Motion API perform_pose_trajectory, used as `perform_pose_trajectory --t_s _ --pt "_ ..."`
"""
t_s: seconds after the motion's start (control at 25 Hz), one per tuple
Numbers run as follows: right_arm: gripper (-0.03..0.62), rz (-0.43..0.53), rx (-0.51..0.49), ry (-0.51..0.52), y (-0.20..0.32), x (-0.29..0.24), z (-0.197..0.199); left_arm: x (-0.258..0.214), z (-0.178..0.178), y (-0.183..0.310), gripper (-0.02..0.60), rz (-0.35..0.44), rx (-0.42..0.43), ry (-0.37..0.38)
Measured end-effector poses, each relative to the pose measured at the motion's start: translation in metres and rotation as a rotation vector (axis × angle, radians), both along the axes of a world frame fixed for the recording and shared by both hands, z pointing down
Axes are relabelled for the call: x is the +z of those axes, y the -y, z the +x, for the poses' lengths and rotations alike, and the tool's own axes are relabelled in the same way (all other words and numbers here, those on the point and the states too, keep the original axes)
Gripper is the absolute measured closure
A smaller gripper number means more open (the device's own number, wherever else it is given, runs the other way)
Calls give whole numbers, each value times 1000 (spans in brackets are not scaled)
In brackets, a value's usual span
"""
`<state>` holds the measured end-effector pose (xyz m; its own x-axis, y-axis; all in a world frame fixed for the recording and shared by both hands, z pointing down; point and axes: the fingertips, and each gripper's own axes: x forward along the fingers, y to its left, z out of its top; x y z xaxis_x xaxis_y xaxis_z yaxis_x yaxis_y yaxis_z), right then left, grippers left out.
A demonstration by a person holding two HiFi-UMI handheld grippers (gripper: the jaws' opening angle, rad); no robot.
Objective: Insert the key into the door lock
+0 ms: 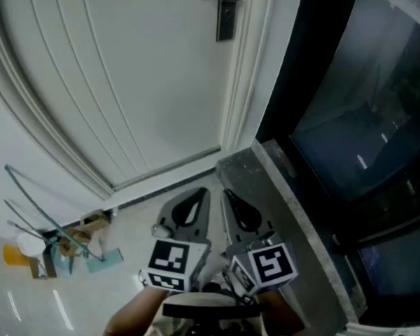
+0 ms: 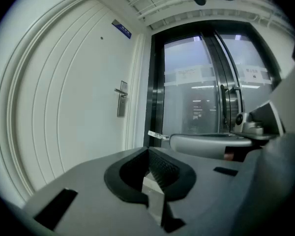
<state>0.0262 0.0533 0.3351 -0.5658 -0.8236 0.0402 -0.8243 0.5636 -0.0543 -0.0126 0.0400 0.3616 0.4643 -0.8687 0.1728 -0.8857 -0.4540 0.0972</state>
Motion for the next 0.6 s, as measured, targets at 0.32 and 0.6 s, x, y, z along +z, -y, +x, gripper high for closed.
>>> perform_pose_trajectory --t_s 0.32,0.6 --pt "576 15 7 -21 -13 -4 -23 -3 -29 -13 572 9 -4 -3" --pt "576 34 21 -43 -20 -6 -24 -4 -28 -20 572 4 12 -17"
